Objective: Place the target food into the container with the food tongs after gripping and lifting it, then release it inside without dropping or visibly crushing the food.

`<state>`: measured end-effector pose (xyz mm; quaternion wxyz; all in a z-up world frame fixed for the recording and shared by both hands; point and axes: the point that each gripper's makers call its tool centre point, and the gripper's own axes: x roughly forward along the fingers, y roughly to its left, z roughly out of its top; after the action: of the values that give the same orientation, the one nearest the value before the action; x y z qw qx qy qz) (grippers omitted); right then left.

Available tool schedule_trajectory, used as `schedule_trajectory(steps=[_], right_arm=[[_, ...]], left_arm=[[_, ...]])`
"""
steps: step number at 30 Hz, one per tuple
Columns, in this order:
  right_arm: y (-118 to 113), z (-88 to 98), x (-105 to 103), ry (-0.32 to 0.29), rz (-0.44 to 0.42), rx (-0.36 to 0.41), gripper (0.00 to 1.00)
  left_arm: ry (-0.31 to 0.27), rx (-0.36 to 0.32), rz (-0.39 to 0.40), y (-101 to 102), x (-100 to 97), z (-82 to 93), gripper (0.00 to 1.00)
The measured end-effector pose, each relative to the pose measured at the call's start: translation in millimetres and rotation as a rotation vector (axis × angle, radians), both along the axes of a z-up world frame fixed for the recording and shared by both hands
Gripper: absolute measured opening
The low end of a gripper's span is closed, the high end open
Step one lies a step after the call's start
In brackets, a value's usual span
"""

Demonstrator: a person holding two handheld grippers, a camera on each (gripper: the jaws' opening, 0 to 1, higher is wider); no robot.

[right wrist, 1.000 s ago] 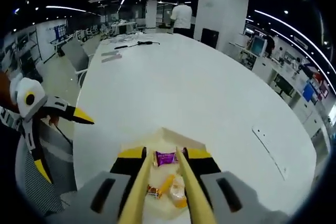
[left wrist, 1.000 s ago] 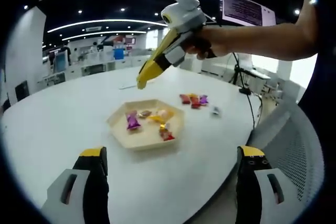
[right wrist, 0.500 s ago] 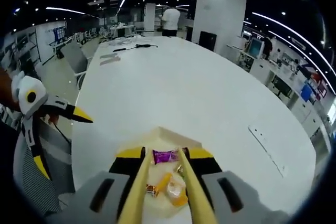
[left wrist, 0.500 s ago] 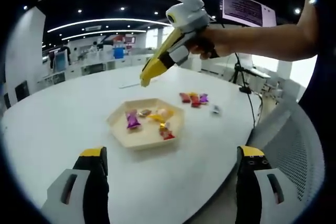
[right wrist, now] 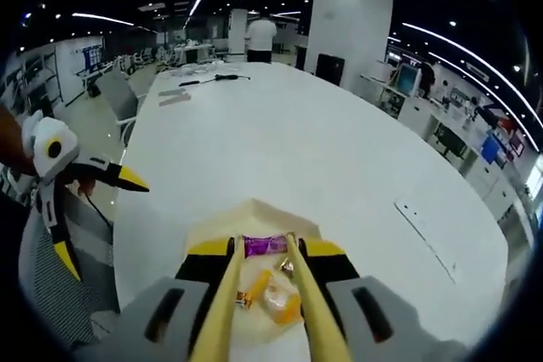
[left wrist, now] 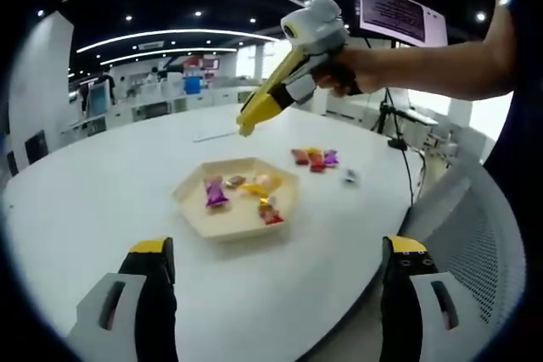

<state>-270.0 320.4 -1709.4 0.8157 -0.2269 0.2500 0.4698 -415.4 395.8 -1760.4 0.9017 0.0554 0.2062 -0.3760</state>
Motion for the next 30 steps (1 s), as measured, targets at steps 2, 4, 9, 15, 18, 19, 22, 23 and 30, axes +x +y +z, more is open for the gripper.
schedule_trajectory(steps=[2, 4, 9, 15, 18, 19, 22, 23, 30], right_arm=[[-3, -0.9, -2, 0.001, 0.005, -0.006, 0.29], [-8, -2.4, -4, 0.000, 0.004, -0.014, 0.29], [-22, -7.9, -6, 0.009, -0.013, -0.017, 0.29], [-39, -11.0, -11, 0.005, -0.036, -0.019, 0.29], [-46, -12.0, -12, 0.003, -0.045, -0.022, 0.29], [-48, -12.5, -12, 0.005, -0.048, -0.021, 0.29], [-56, -15.5, -15, 0.010, -0.057, -0.024, 0.30], [-58, -16.4, -16, 0.011, -0.060, -0.027, 0.29], [-81, -25.8, -21, 0.024, -0.099, -0.029, 0.30]], left_arm=[[-0.002, -0.004, 0.002, 0, 0.2, 0.9, 0.98], [0.000, -0.002, 0.002, 0, 0.2, 0.1, 0.98], [-0.002, 0.002, 0.000, 0, 0.1, -0.3, 0.98], [0.002, -0.001, 0.001, 0, 0.2, -0.5, 0.99], [0.003, -0.004, 0.000, 0, 0.0, -0.5, 0.99], [0.004, -0.006, -0.001, 0, 0.1, -0.5, 0.99], [0.006, -0.002, -0.009, -2, -1.2, -1.2, 0.99], [0.004, -0.002, -0.011, -2, -1.2, -1.1, 0.99], [0.007, -0.004, -0.013, -2, -1.5, -1.1, 0.99]])
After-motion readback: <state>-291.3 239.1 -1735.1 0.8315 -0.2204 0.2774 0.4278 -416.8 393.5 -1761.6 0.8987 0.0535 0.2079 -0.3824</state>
